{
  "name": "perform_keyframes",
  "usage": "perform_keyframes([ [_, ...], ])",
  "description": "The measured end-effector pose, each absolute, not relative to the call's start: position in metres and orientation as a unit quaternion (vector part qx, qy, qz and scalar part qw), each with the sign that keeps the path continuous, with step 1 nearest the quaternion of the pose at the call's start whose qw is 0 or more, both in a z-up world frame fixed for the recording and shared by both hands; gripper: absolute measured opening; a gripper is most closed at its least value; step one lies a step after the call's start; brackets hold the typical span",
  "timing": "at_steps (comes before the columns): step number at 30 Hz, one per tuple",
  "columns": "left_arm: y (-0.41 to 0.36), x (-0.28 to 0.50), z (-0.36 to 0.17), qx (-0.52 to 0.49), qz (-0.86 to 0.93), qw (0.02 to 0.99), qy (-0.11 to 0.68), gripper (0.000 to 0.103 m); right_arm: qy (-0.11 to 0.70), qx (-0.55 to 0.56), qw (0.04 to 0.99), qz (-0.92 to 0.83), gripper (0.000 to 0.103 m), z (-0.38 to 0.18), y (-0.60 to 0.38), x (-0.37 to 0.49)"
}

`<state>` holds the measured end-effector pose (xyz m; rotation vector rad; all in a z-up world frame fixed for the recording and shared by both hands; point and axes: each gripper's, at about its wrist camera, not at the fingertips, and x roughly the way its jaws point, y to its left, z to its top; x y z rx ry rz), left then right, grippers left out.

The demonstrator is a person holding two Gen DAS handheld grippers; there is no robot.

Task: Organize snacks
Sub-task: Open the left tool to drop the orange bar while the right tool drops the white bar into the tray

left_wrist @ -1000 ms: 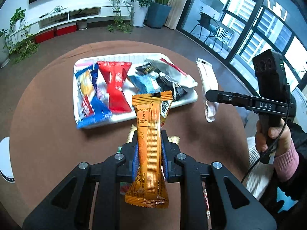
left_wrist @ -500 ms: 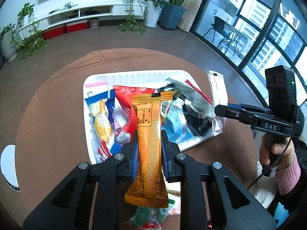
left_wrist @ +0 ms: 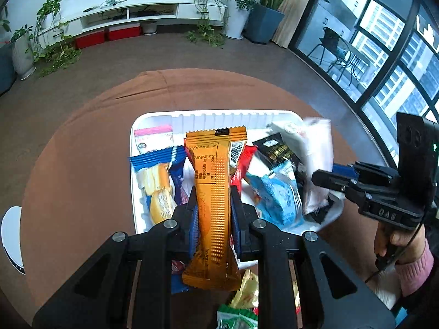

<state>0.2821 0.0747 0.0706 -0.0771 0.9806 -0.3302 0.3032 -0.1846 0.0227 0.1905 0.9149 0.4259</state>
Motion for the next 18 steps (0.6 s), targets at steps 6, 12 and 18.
perform_keyframes([
  [6, 0.073, 0.281, 0.070, -0.032, -0.144, 0.875, 0.461, 0.020, 0.426, 0.088, 0.879, 0.195, 0.032, 0.020, -0.190, 0.302],
  [12, 0.075, 0.281, 0.073, -0.020, -0.131, 0.883, 0.450, 0.026, 0.414, 0.097, 0.884, 0.194, 0.035, 0.025, -0.197, 0.297],
  [18, 0.083, 0.295, 0.078, -0.024, -0.125, 0.889, 0.439, 0.040, 0.405, 0.104, 0.886, 0.198, 0.038, 0.033, -0.198, 0.288],
])
